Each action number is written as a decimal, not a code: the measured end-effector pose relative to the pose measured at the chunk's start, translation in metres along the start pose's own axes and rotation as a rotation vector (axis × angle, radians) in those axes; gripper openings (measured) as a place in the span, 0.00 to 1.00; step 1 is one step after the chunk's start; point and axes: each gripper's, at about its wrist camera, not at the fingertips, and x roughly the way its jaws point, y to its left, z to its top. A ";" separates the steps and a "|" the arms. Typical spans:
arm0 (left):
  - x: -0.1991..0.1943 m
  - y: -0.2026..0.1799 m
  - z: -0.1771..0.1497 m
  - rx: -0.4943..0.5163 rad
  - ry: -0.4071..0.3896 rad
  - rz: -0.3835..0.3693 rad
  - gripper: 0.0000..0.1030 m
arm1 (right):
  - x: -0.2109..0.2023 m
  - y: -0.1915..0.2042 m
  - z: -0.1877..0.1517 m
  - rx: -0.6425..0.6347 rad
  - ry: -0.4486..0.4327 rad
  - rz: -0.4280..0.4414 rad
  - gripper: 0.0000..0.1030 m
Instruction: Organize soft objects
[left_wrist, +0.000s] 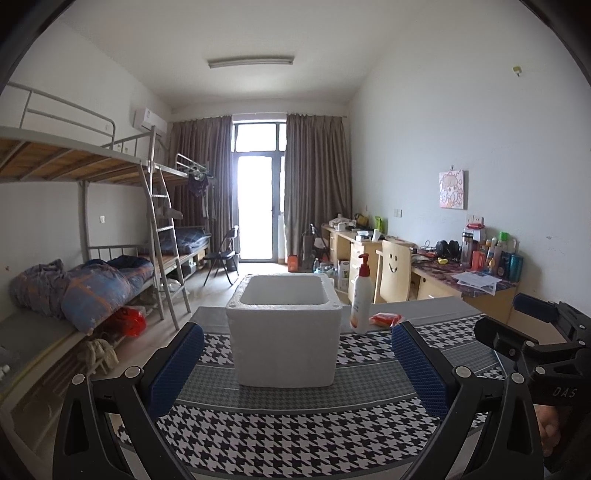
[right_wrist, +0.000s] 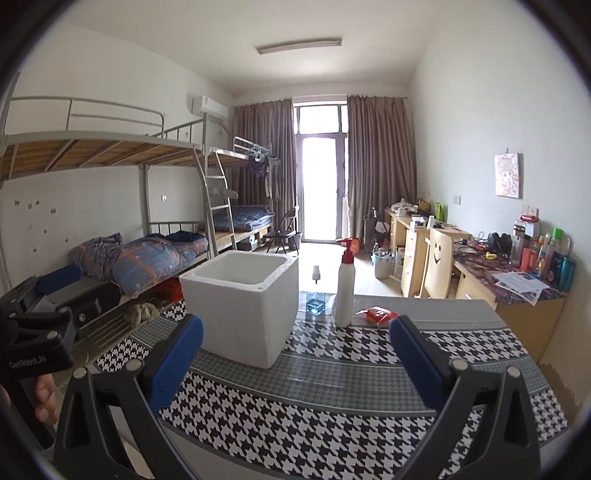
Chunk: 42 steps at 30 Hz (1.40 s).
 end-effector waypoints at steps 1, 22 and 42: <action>-0.001 0.000 -0.002 -0.004 0.002 -0.002 0.99 | -0.003 0.000 -0.003 0.005 -0.003 -0.002 0.99; -0.013 0.000 -0.033 -0.012 -0.006 0.011 0.99 | -0.023 0.003 -0.042 -0.010 -0.027 -0.045 0.99; -0.012 0.009 -0.061 -0.021 0.027 0.025 0.99 | -0.026 0.012 -0.069 -0.004 -0.004 -0.052 0.99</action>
